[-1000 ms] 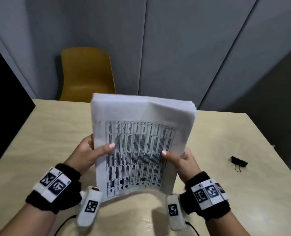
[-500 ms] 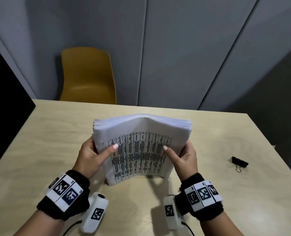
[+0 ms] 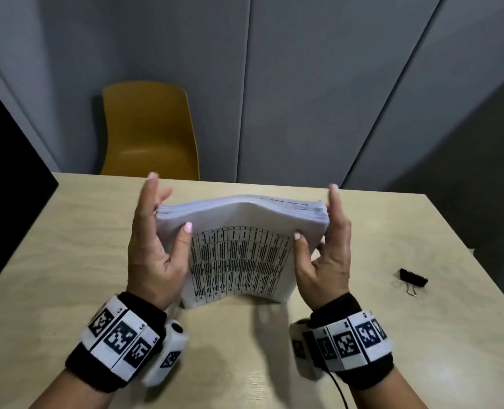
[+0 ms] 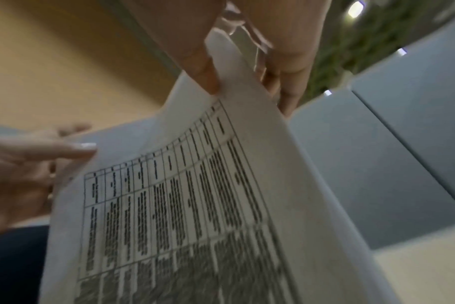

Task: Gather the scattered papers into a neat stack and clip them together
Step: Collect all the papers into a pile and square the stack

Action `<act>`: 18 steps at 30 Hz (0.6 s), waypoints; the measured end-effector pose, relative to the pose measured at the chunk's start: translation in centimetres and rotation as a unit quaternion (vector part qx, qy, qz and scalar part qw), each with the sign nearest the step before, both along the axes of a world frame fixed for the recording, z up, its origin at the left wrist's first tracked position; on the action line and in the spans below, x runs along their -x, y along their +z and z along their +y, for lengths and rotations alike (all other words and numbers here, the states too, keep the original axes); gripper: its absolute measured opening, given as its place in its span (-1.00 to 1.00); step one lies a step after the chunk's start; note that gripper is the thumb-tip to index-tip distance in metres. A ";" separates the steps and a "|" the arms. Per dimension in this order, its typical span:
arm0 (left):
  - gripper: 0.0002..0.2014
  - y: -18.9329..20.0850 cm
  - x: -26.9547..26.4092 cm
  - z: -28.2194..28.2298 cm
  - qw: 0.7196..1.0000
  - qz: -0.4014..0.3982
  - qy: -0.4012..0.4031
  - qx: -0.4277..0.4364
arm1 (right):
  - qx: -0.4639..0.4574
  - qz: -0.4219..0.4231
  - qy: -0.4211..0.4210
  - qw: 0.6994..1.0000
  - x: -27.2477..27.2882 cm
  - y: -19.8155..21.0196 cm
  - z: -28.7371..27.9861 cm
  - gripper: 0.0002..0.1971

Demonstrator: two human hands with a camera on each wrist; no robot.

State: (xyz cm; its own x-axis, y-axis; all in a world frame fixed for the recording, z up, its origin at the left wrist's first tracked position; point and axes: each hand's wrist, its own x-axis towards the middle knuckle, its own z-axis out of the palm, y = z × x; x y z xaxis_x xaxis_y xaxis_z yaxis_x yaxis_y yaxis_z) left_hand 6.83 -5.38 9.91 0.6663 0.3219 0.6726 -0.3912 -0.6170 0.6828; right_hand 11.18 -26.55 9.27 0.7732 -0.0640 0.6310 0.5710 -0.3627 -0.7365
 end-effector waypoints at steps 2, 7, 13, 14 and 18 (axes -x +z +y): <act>-0.49 0.6 -0.1 0.1 0.995 0.002 0.029 -0.093 | 0.089 -0.048 -0.014 0.995 -0.1 0.8 0.2 -0.40; -0.60 1.0 0.3 0.0 0.993 0.051 0.032 -0.102 | 0.110 -0.018 -0.014 0.994 0.1 1.1 0.2 -0.55; -0.58 1.9 0.7 0.4 0.989 0.073 0.026 -0.127 | 0.100 -0.026 -0.013 0.995 0.2 1.3 -0.2 -0.54; -0.60 2.1 0.7 0.8 0.988 0.077 0.022 -0.130 | 0.080 -0.016 0.002 0.997 0.0 1.4 -0.5 -0.54; -0.67 3.2 0.8 1.7 0.993 0.090 0.003 -0.072 | -0.037 0.050 0.087 0.994 -0.8 2.2 -2.1 -0.52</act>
